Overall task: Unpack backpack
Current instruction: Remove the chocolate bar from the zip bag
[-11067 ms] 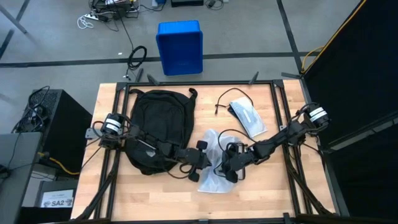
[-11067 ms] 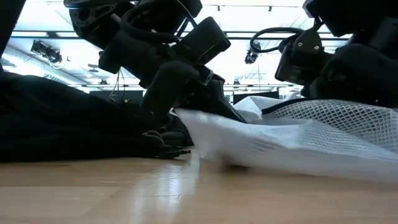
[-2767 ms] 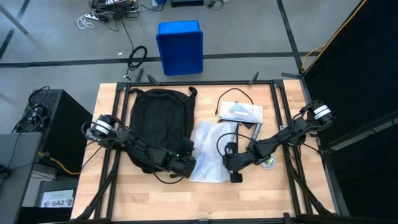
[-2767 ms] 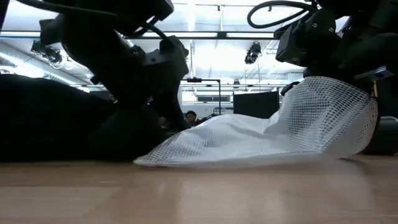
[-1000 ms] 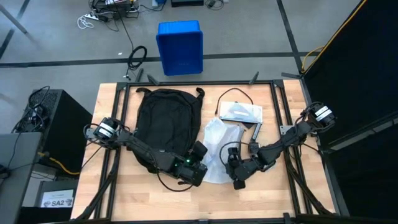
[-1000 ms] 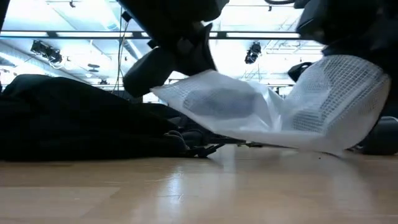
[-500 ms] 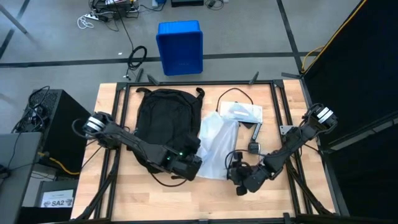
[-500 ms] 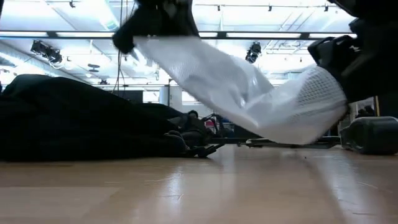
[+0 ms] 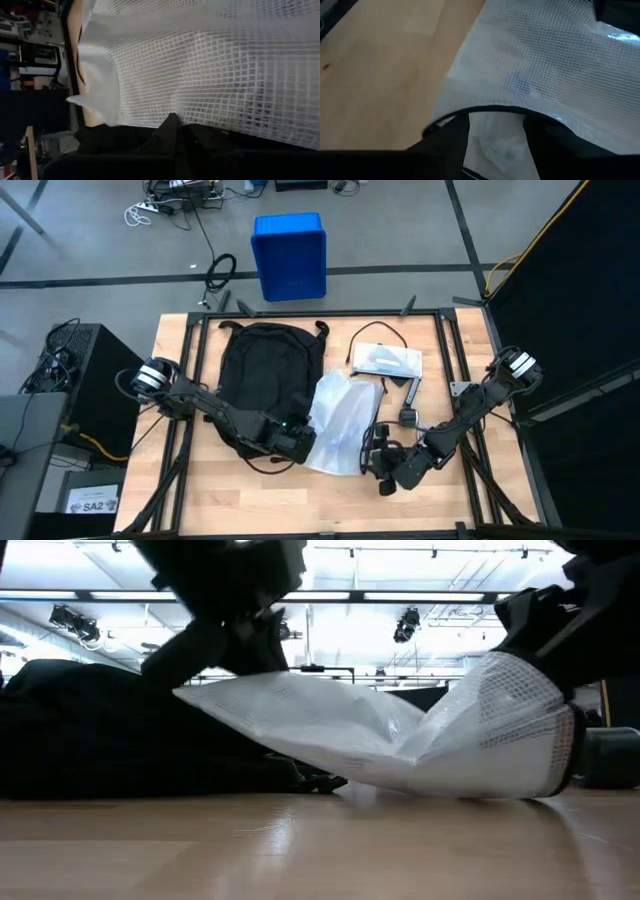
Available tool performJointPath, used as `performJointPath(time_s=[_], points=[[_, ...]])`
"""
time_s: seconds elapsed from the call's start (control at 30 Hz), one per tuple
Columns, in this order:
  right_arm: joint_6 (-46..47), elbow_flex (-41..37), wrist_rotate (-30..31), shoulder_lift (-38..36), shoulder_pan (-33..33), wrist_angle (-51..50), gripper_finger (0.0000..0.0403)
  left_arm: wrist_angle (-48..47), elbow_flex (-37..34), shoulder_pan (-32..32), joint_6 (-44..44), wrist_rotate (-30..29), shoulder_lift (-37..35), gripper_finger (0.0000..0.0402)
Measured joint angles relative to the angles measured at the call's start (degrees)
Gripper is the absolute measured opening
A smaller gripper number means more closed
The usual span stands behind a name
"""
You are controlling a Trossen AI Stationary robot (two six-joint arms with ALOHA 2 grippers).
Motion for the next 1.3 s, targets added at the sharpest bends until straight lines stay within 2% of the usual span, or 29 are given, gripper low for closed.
performJointPath(time_s=[0.3,0.53,0.87,0.97,1.13,1.3], points=[[8.0,0.0,0.0,0.0,-2.6,-13.4,0.017,8.3,-5.1,0.1,-0.2,2.7,0.0,0.0],[5.0,0.0,-2.7,0.0,-7.5,-14.6,0.0176,8.5,-5.1,0.1,0.0,2.9,0.0,0.0],[-0.8,-0.7,-20.4,1.8,-19.7,-9.2,0.0176,10.2,-5.1,0.9,0.1,5.5,0.0,0.0],[-1.2,-0.8,-23.8,3.0,-22.2,-8.1,0.0174,10.2,-5.1,0.9,0.1,5.6,0.0,0.0],[-1.9,-0.9,-24.3,2.6,-23.0,-10.4,0.0132,10.1,-5.1,0.9,0.0,5.7,0.0,0.0],[-2.2,-1.2,-24.2,-0.2,-21.6,-14.6,0.0038,10.0,-5.1,0.9,-0.1,5.7,0.0,0.0]])
